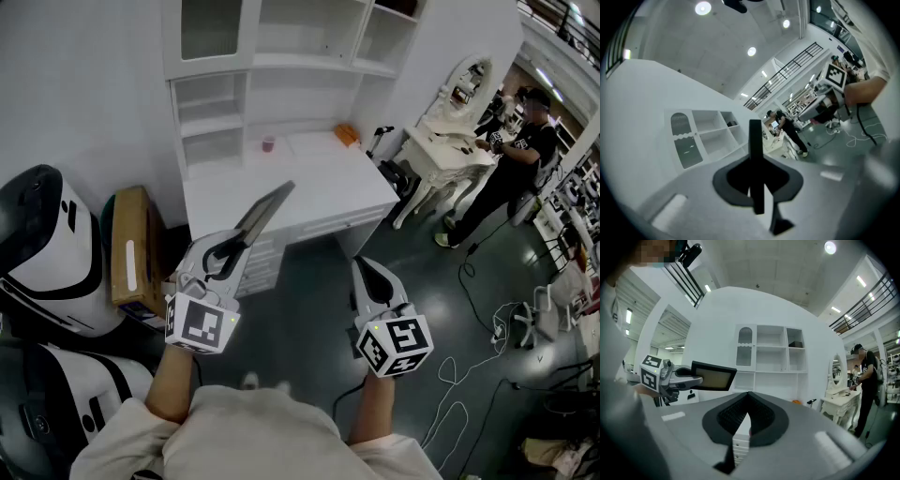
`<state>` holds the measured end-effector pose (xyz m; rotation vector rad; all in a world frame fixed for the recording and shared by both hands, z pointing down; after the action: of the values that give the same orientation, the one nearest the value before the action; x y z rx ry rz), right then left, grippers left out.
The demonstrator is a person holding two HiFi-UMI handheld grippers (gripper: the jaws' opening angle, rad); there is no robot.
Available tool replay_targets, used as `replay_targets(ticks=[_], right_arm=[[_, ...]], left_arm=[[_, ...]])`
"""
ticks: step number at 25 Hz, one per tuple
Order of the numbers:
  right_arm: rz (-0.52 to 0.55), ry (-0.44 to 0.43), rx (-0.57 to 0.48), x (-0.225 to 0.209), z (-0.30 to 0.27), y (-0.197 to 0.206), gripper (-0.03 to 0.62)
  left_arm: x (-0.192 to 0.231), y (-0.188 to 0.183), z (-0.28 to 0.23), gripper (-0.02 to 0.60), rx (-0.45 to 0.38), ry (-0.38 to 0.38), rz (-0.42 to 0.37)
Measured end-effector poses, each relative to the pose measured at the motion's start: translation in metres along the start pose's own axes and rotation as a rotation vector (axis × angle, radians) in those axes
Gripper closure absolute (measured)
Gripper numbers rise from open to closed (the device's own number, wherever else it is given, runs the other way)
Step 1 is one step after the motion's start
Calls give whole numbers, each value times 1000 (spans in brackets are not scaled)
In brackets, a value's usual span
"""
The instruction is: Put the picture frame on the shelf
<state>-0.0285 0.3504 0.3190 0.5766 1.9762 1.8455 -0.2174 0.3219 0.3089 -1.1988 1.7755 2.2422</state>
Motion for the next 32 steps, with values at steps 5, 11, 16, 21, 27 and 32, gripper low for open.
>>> replay_targets(ticks=[5,11,16,21,27,32], right_arm=[[0,-4,-14,-1,9,-1,591],[4,-29,-35,-4,27,-7,591],[28,-69,-33,-8,46,-1,591],[14,-81,-21,-19,53,7,591],[-17,-81,-29,-35,56,15,591],[-16,-59,-34,-49,51,18,591]], left_arm=[[-7,-6,4,548,2,-5,2],[-21,-16,6,548,14,-10,-17],[-43,-28,11,548,16,-20,-38],[-60,-32,12,548,38,-16,-46],[-71,-33,5,548,56,-19,-74],[-73,-29,-5,548,64,-26,-70]])
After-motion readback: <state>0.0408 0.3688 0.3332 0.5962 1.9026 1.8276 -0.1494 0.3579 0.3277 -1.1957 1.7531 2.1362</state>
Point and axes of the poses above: the fingertips, and each gripper's own axes: z backward along the fingers, x to its left, y out of its underside, the point moved 2 cm from there along z, backward along the fingers, and after that the axes turned 7 degrees about -y, right-handed, at the moved point
